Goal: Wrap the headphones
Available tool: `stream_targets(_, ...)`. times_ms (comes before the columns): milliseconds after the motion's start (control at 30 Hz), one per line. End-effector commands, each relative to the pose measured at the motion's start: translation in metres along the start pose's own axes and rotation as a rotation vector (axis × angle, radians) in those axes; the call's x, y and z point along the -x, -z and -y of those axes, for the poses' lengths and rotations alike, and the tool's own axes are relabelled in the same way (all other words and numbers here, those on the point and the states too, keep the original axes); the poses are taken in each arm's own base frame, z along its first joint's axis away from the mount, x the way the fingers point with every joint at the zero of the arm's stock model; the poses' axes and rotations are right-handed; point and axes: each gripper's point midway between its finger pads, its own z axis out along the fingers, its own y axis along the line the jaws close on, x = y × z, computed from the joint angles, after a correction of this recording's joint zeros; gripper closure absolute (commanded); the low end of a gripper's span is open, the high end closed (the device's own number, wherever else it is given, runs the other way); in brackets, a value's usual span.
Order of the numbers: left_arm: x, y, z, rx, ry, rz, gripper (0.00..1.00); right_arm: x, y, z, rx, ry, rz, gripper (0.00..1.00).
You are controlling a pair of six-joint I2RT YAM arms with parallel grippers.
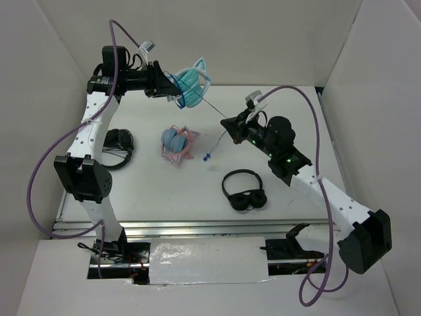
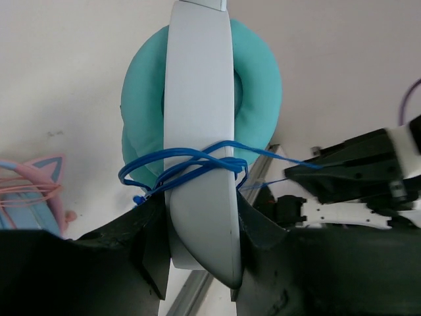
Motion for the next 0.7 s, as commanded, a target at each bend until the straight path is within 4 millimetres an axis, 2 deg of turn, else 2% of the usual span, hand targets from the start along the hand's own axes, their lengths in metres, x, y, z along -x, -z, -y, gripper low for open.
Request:
stream_targets(0,0.049,0.037,0.028,-0.053,-0.115,0.180,1.00,-0.010,-0.006,-0.014,0.116,-0.019,0.071,1.00)
stream_targets(100,0.050,0.038,0.043,-0.124,-0.105,0.172,1.00,-0.029,-0.016,-0.015,0.144,-0.025,0.081,0.97)
stream_targets(333,0.049,0.037,0.070,-0.179,-0.115,0.169,1.00,-0.054,-0.034,-0.026,0.211,0.011,0.085,0.83)
stream_targets(600,0.042,0.046,0.120,-0.228,-0.197,0.170,1.00,-0.075,-0.070,-0.018,0.193,0.012,0.090,0.80)
stream_targets(667,0.041,0.047,0.126,-0.221,-0.207,0.178,1.00,-0.077,-0.076,-0.019,0.196,0.018,0.106,0.79)
